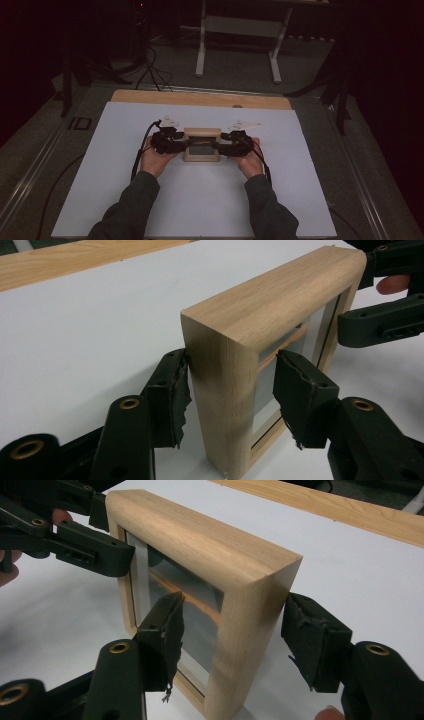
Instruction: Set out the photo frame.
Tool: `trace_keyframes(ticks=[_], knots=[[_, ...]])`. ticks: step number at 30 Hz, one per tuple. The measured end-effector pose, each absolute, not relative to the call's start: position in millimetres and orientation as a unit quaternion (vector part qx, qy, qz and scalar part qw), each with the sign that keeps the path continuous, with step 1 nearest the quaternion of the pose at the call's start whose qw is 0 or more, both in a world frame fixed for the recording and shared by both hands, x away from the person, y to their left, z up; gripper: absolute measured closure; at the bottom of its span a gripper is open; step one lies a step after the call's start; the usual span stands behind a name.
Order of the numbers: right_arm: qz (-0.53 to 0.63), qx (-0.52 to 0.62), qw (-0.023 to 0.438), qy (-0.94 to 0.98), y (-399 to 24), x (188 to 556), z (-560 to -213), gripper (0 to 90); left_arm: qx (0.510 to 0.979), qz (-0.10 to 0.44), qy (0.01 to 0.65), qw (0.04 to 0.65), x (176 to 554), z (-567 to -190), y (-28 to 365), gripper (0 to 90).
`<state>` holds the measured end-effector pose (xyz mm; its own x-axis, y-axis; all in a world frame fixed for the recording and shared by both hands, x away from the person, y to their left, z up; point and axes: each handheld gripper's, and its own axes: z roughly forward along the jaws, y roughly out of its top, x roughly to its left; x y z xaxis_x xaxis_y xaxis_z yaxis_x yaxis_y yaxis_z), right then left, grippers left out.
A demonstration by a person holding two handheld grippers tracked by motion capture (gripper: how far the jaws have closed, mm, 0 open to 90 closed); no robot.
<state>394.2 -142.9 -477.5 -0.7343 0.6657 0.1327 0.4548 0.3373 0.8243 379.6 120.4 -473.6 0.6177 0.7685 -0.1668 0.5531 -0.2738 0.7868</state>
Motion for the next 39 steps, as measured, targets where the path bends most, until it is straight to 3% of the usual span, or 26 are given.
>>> trace_keyframes(ticks=[17, 39], knots=[[0.456, 0.352, 0.111, 0.810, -146, 394, -477, 36.5, 0.785, 0.121, 0.425, 0.433, 378, -474, 123, 44.7], [0.441, 0.342, 0.130, 0.820, -165, 378, -462, 30.0, 0.774, 0.159, 0.424, 0.442, 349, -454, 152, 42.3]])
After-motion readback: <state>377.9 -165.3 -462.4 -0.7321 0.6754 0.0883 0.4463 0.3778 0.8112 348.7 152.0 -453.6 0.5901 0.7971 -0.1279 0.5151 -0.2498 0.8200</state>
